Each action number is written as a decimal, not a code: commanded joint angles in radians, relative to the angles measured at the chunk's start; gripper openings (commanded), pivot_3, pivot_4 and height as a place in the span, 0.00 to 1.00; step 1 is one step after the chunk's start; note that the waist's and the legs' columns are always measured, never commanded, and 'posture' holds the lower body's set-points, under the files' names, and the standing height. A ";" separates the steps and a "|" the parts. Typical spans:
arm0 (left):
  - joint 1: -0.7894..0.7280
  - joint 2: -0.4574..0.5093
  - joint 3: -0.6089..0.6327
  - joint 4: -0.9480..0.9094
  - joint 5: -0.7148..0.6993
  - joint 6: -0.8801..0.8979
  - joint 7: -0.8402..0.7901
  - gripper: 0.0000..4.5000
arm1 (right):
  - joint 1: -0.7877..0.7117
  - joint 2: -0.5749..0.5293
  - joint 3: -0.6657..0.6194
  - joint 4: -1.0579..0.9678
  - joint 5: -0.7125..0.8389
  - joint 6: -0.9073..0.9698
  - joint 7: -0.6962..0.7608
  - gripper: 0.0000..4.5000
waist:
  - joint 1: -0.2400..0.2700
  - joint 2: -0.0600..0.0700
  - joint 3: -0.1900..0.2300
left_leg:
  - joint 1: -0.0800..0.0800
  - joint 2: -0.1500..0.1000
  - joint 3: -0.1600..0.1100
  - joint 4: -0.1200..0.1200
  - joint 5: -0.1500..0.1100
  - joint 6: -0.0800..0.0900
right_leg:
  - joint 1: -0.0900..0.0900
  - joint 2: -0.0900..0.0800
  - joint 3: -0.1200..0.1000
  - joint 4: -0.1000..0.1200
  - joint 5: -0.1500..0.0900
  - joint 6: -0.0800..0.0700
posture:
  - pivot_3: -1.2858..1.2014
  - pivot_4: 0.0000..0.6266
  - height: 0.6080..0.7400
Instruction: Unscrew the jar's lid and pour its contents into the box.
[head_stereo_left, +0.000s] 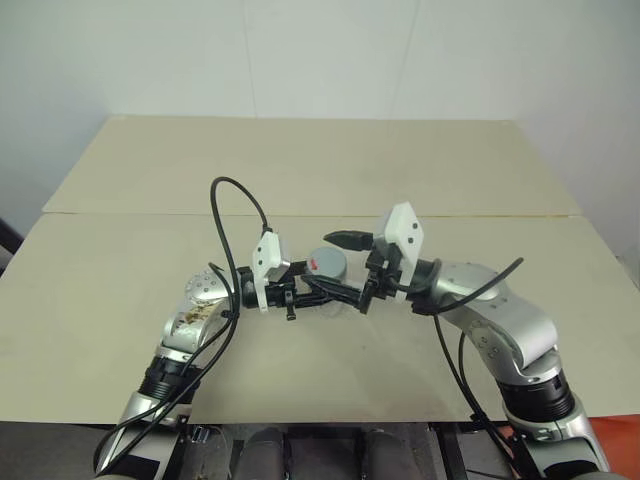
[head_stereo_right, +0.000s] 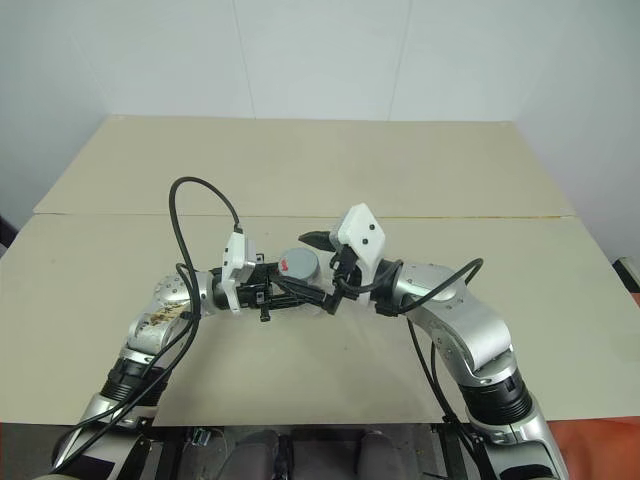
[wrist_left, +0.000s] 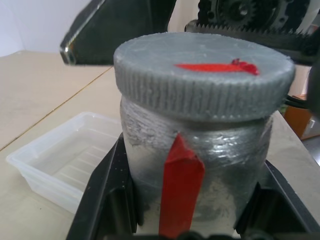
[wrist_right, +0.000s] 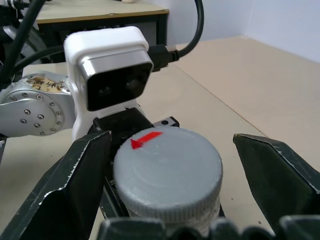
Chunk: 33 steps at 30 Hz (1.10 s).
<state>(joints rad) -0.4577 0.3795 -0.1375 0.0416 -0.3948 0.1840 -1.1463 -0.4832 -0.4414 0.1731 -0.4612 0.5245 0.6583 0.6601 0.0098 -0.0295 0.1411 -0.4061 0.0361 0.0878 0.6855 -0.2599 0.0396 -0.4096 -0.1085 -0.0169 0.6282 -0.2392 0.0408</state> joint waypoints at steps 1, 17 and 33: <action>-0.016 -0.004 -0.001 -0.015 -0.008 -0.013 -0.007 0.43 | 0.001 0.010 -0.034 -0.018 0.011 -0.033 0.005 0.73 | 0.000 0.000 0.000 | 0.000 0.000 0.000 0.000 0.000 0.000 | 0.000 0.000 0.000 0.000 0.000 0.000 | 0.52 0.24 1.00; -0.067 0.040 -0.007 0.064 -0.046 -0.055 -0.238 0.43 | -0.063 -0.051 0.011 0.235 0.086 -0.204 0.537 0.62 | 0.000 0.000 0.000 | 0.000 0.000 0.000 0.000 0.000 0.000 | 0.000 0.000 0.000 -0.002 0.000 0.000 | 0.52 0.24 1.00; -0.047 0.046 0.024 0.065 -0.019 -0.066 -0.173 0.43 | -0.079 -0.019 -0.035 0.293 0.018 -0.286 0.516 1.00 | 0.002 0.000 0.000 | 0.000 0.000 0.000 0.000 0.000 0.000 | 0.000 0.000 0.000 0.001 0.000 0.000 | 0.52 0.24 1.00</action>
<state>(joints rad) -0.5033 0.4220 -0.1388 0.1276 -0.4109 0.1314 -1.3448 -0.5718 -0.4533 0.1790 -0.1096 0.5459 0.3922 1.2117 0.0118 -0.0292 0.1414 -0.4065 0.0365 0.0878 0.6858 -0.2600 0.0399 -0.4096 -0.1080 -0.0172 0.6290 -0.2392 0.0409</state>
